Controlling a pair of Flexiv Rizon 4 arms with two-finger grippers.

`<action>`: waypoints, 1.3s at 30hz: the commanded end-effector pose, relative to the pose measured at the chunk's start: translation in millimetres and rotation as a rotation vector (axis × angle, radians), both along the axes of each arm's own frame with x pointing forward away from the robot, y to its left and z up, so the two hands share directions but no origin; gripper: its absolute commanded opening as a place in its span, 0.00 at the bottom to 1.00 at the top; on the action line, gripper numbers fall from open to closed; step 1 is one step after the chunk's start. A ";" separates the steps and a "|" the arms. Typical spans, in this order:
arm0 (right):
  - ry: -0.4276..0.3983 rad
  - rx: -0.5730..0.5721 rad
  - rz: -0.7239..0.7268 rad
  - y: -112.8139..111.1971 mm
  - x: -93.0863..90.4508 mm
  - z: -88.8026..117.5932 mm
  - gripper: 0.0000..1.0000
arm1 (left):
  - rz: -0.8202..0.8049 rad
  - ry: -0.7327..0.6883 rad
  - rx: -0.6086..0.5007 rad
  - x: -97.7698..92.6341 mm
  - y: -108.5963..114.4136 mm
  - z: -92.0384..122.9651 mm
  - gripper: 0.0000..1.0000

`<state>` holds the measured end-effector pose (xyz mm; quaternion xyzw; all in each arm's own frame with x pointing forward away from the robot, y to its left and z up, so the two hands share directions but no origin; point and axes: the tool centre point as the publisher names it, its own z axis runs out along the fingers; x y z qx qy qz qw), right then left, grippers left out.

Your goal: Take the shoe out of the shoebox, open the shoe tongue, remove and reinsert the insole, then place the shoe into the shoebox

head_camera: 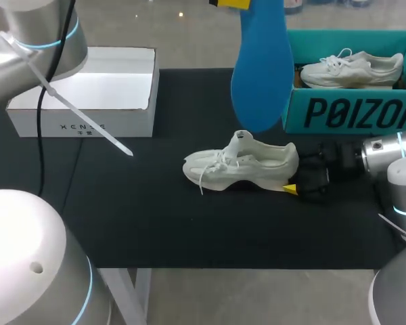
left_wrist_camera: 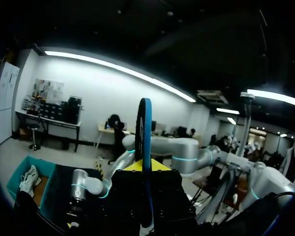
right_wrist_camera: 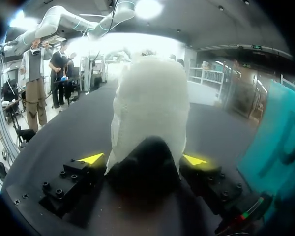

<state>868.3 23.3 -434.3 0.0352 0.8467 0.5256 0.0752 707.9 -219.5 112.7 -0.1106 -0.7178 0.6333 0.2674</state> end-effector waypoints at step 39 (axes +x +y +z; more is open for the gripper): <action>0.052 -0.729 -0.111 -54.3 6.0 126.2 1.00 | 0.000 -0.001 0.003 -0.4 0.3 0.3 0.00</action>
